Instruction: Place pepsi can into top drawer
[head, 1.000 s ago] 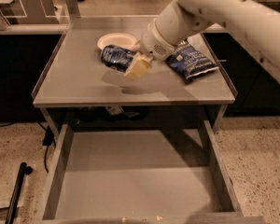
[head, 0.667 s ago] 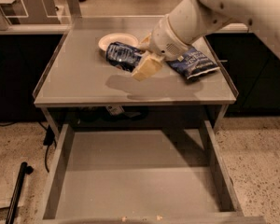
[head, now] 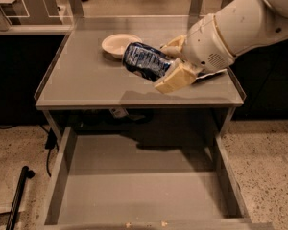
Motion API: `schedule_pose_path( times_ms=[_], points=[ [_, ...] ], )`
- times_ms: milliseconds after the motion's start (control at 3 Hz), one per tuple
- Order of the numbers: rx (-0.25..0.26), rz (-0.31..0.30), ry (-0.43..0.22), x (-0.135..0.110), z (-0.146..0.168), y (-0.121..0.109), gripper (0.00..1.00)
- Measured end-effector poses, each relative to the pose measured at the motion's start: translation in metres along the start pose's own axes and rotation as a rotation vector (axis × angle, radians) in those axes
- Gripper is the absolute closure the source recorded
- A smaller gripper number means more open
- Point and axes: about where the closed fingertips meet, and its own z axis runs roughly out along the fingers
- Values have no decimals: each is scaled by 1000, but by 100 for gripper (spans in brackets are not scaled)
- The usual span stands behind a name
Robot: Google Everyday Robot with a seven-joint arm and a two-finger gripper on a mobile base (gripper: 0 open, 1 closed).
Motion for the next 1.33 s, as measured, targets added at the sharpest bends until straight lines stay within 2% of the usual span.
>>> schedule_pose_path(
  times_ms=[333,667,1000,1333],
  points=[
    [12,60,1,23,-14,34,100],
    [12,60,1,23,-14,34,100],
    [-17,63,-12,24,2,39,100],
    [-62,103,-34,43,32,60,100]
  ],
)
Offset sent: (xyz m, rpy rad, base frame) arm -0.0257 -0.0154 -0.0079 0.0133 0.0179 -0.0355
